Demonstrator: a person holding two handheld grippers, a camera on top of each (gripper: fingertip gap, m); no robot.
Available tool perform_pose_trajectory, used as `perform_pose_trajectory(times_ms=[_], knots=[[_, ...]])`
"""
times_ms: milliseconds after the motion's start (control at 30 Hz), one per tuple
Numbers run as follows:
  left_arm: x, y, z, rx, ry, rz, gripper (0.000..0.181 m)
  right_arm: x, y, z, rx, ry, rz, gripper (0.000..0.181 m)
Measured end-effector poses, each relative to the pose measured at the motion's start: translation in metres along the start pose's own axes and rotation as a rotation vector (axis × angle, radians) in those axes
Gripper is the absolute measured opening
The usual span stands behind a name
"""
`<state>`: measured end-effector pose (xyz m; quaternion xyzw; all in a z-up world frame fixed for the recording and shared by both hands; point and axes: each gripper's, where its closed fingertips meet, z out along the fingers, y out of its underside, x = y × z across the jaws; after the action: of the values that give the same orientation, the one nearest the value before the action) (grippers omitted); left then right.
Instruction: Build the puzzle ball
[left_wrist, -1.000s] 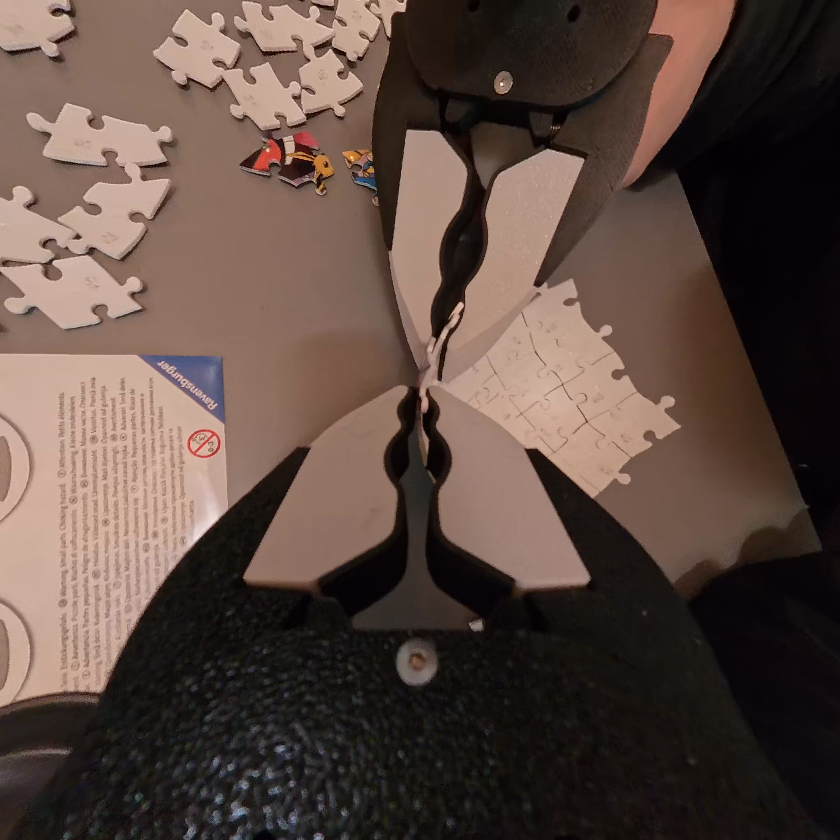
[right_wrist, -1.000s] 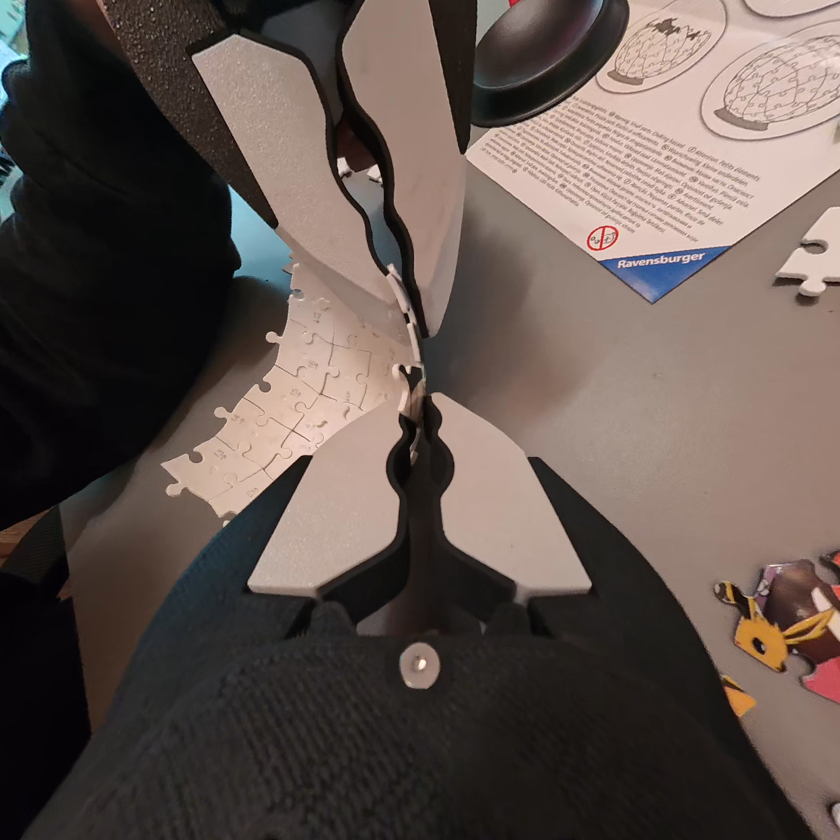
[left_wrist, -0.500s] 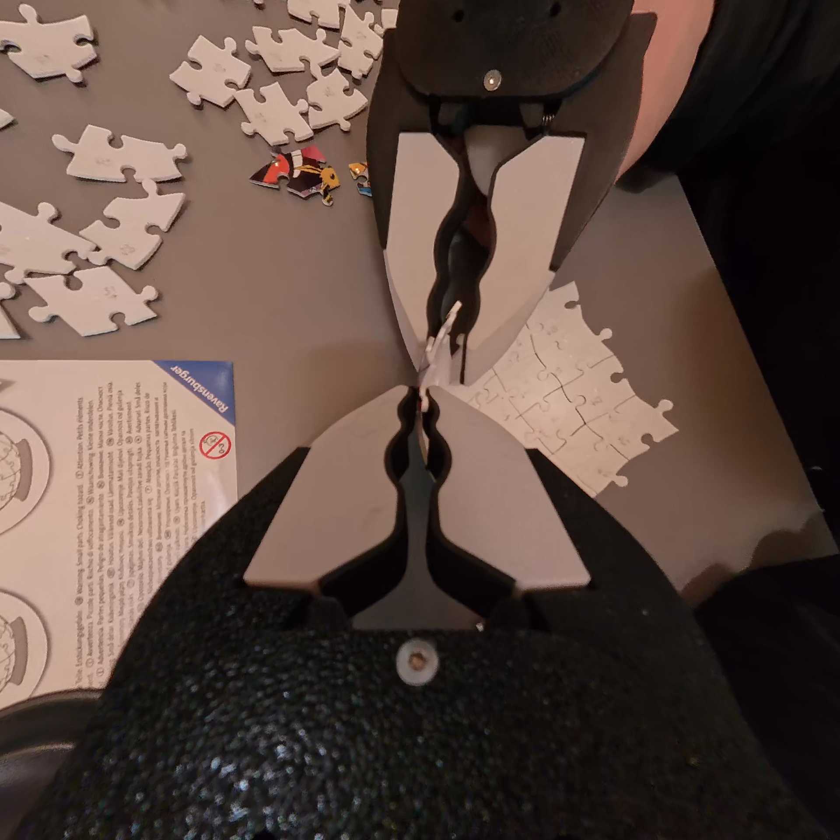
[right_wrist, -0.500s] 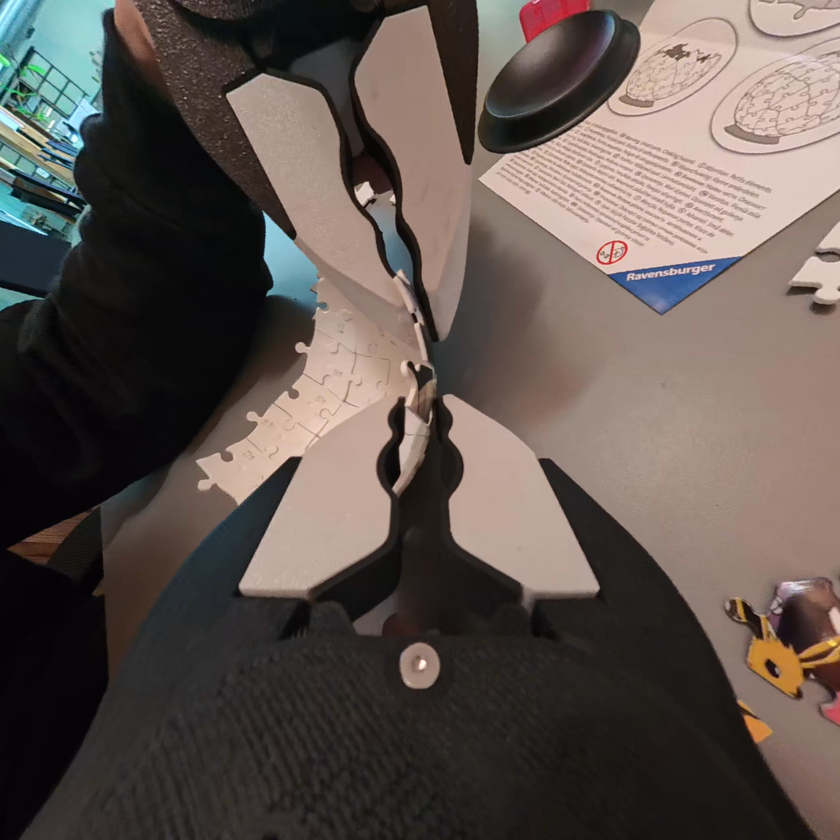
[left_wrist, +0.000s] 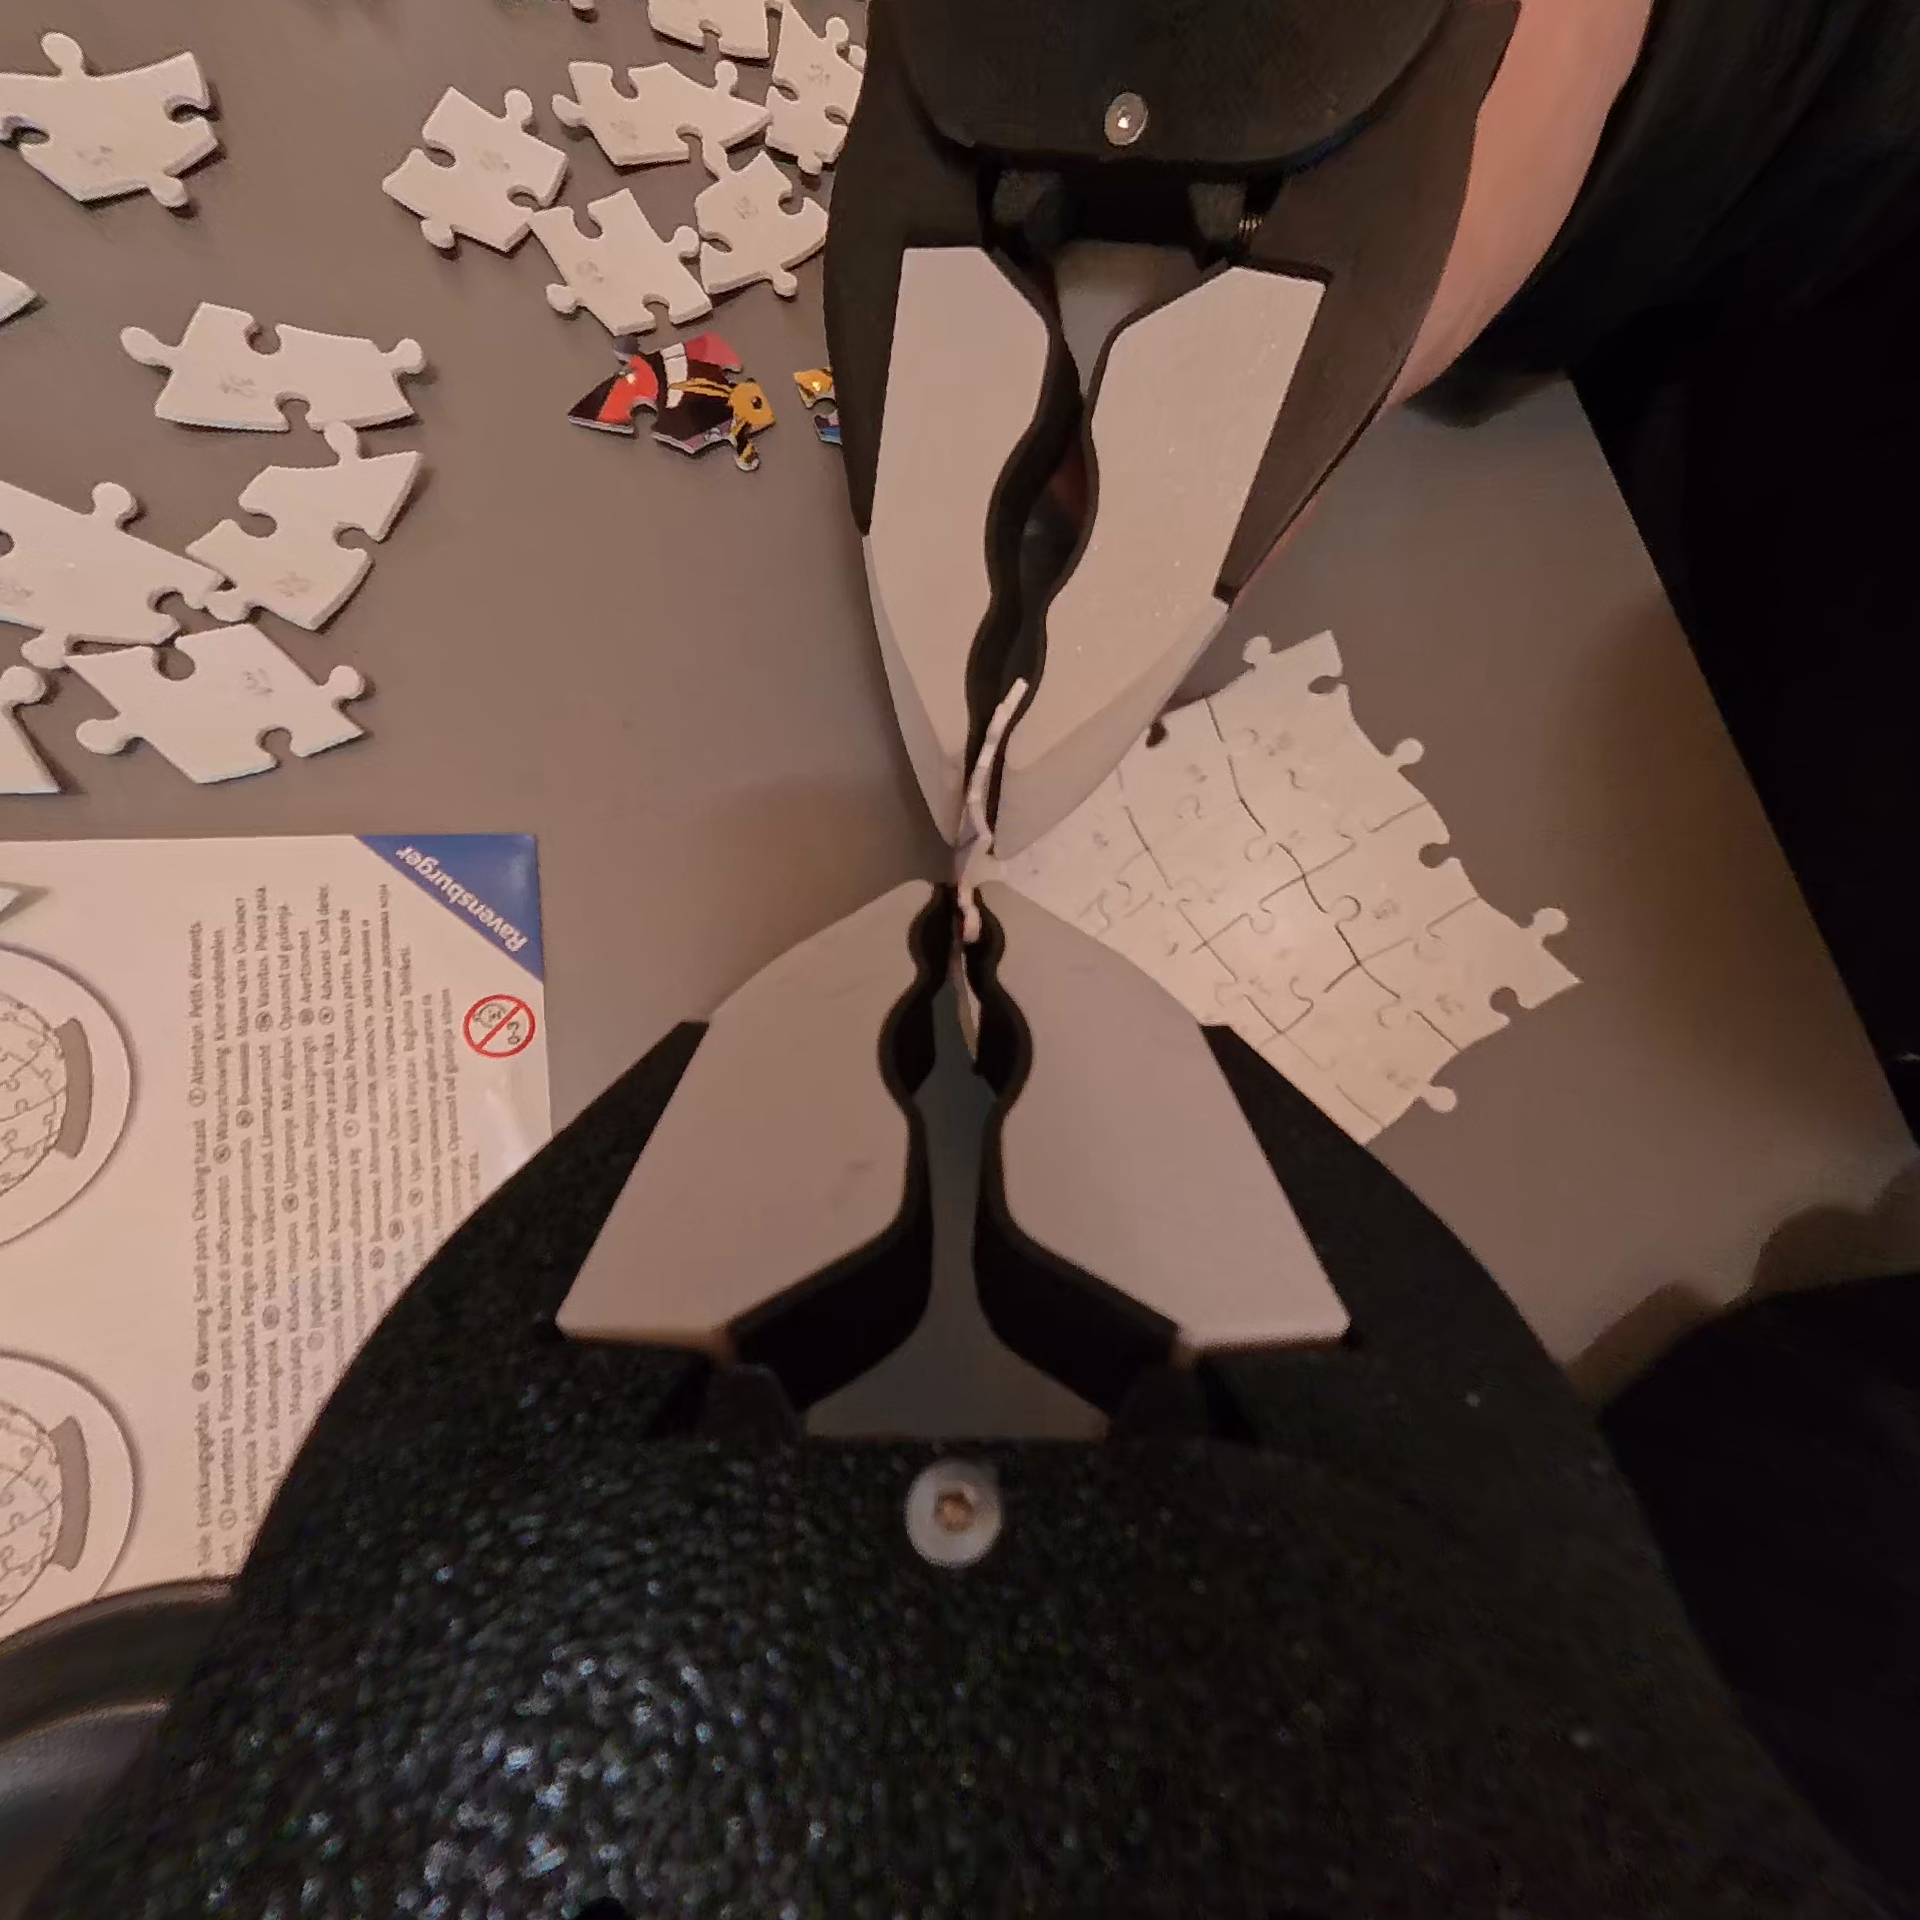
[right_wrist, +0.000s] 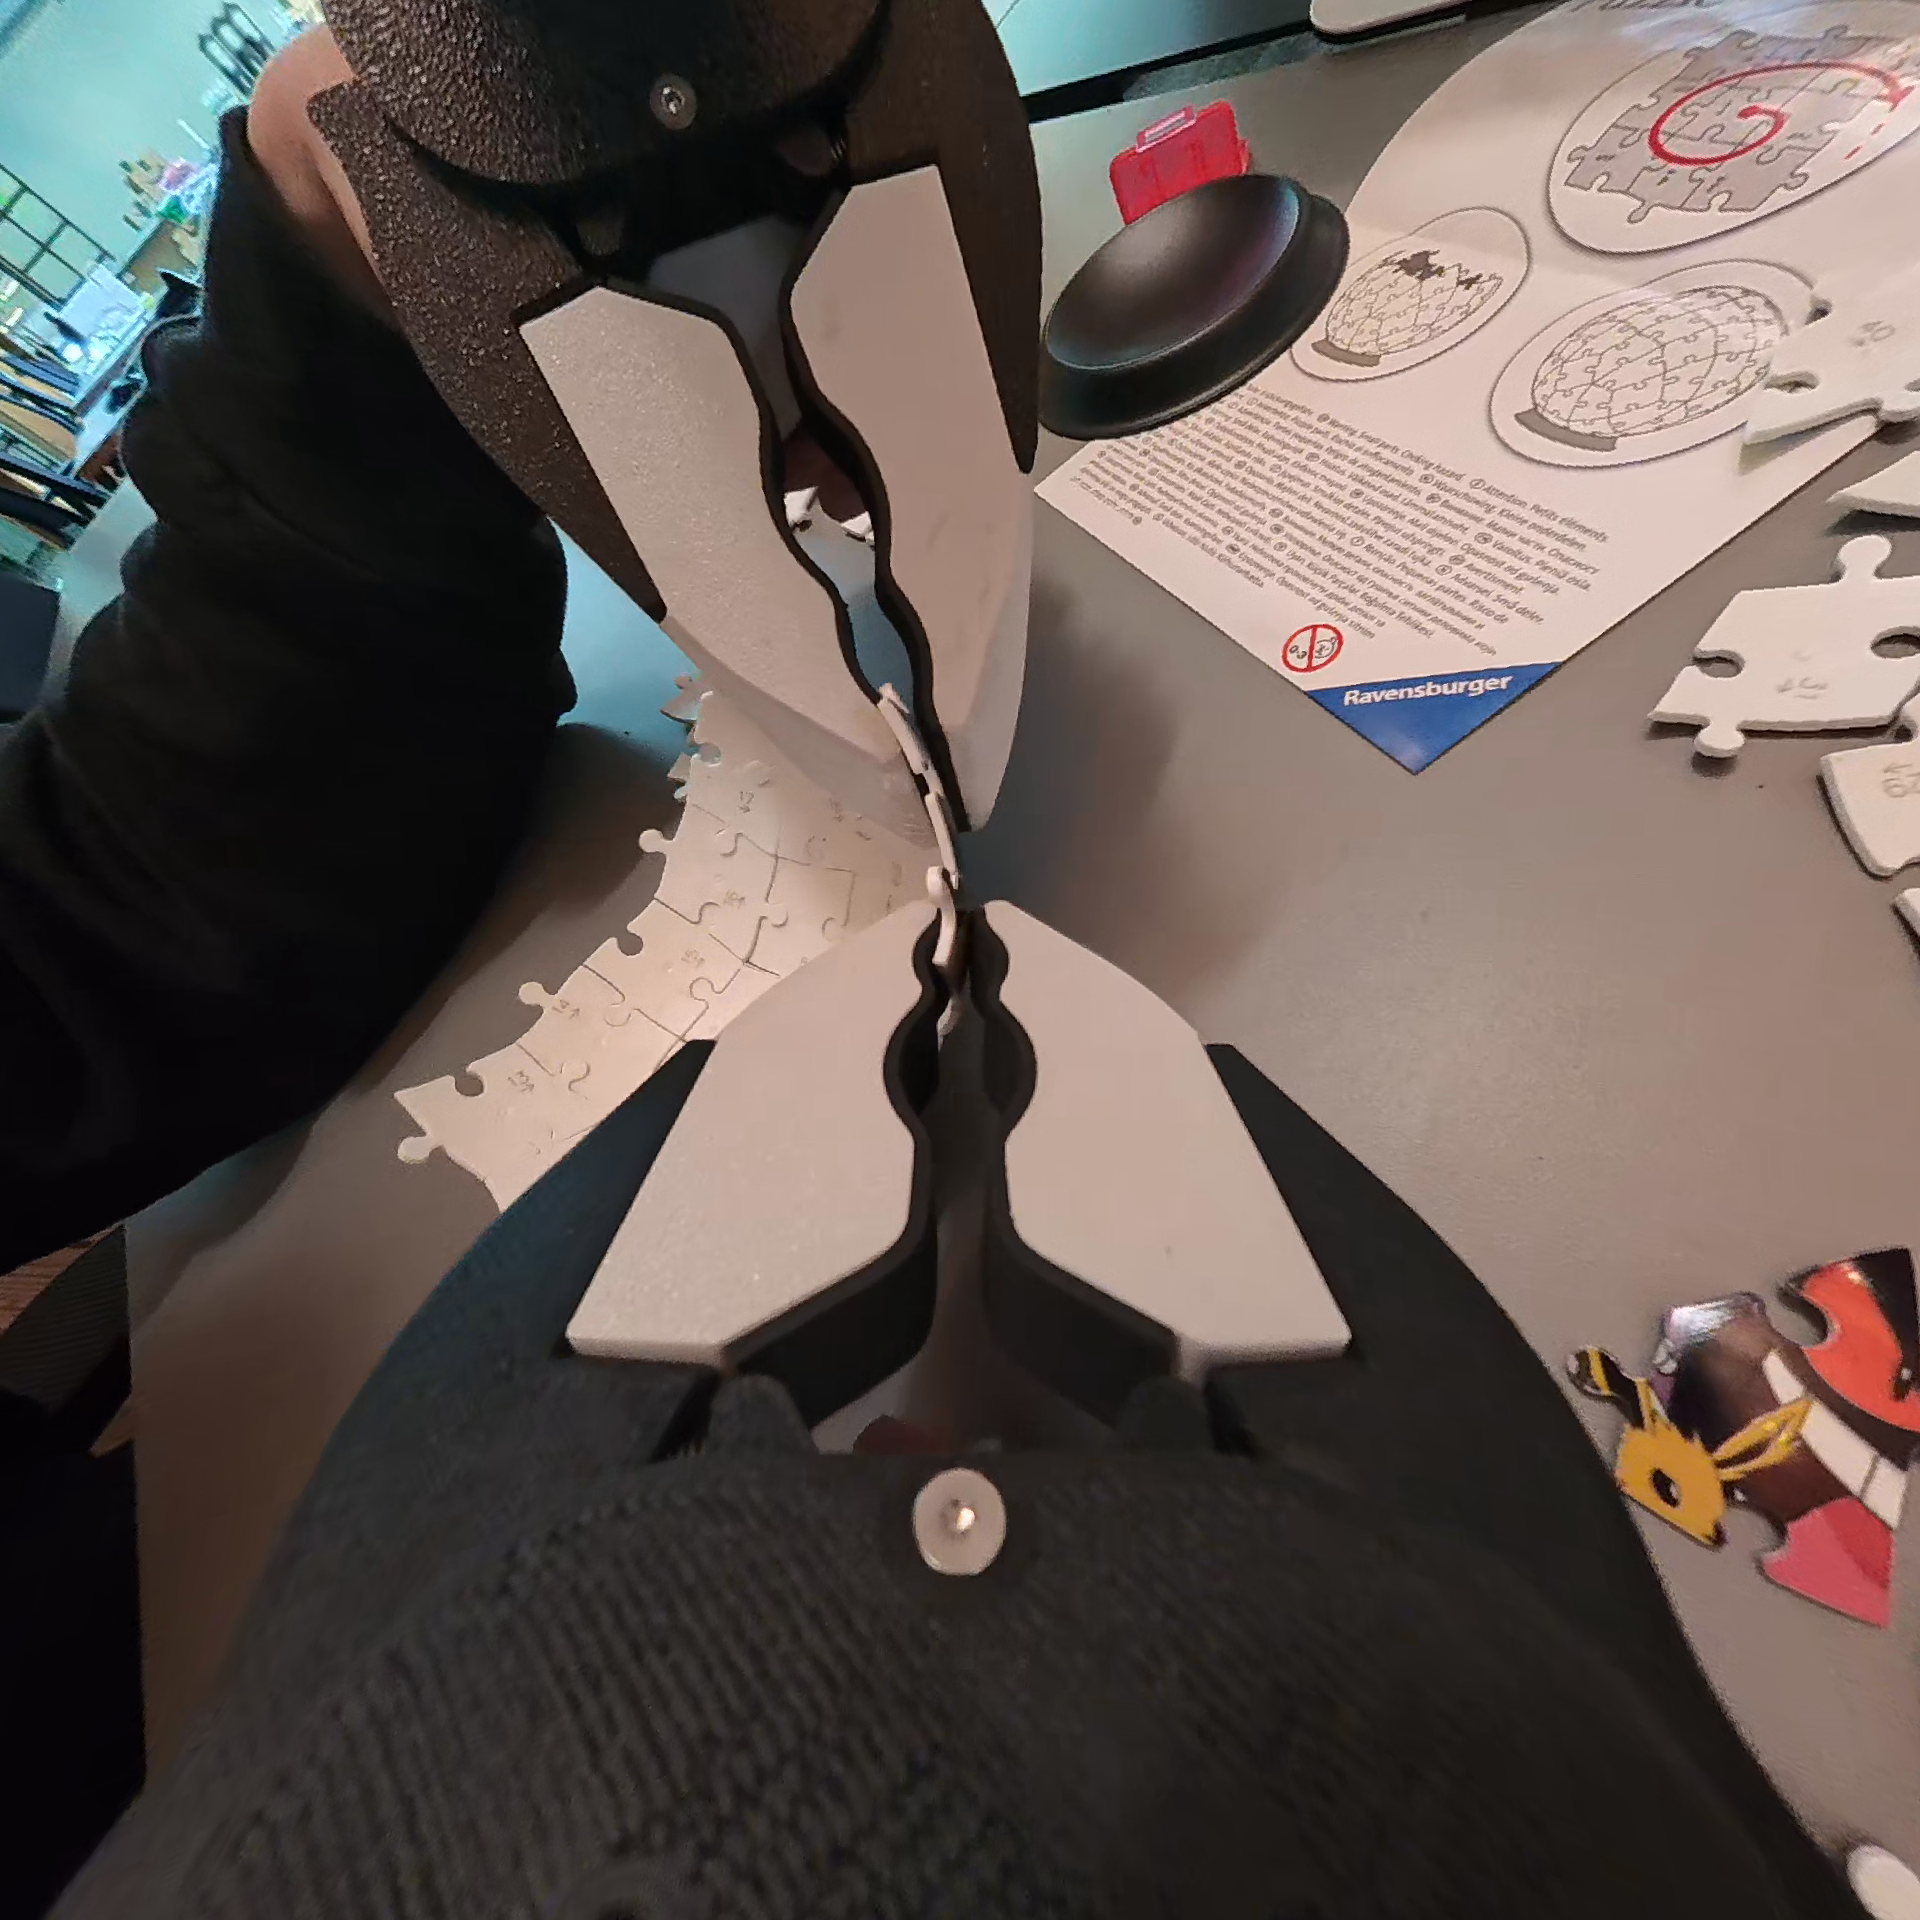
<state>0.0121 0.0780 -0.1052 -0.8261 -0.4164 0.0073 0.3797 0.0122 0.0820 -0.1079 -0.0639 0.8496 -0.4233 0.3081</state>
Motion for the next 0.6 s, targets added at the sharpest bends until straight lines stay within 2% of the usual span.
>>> perform_pose_trajectory(times_ms=[333,433,600], knots=[[0.0000,0.0002,-0.0004,0.005,0.003,0.002,0.001,-0.0007,-0.0003,0.0002,0.001,-0.019,0.019,0.004],[-0.0002,0.0001,-0.0008,0.007,0.001,0.003,0.002,-0.0046,-0.0014,0.0010,0.019,-0.064,0.072,0.019],[-0.0005,0.0003,-0.0011,0.008,-0.001,0.003,0.001,-0.0021,-0.0051,-0.0025,0.037,-0.037,0.027,0.008]])
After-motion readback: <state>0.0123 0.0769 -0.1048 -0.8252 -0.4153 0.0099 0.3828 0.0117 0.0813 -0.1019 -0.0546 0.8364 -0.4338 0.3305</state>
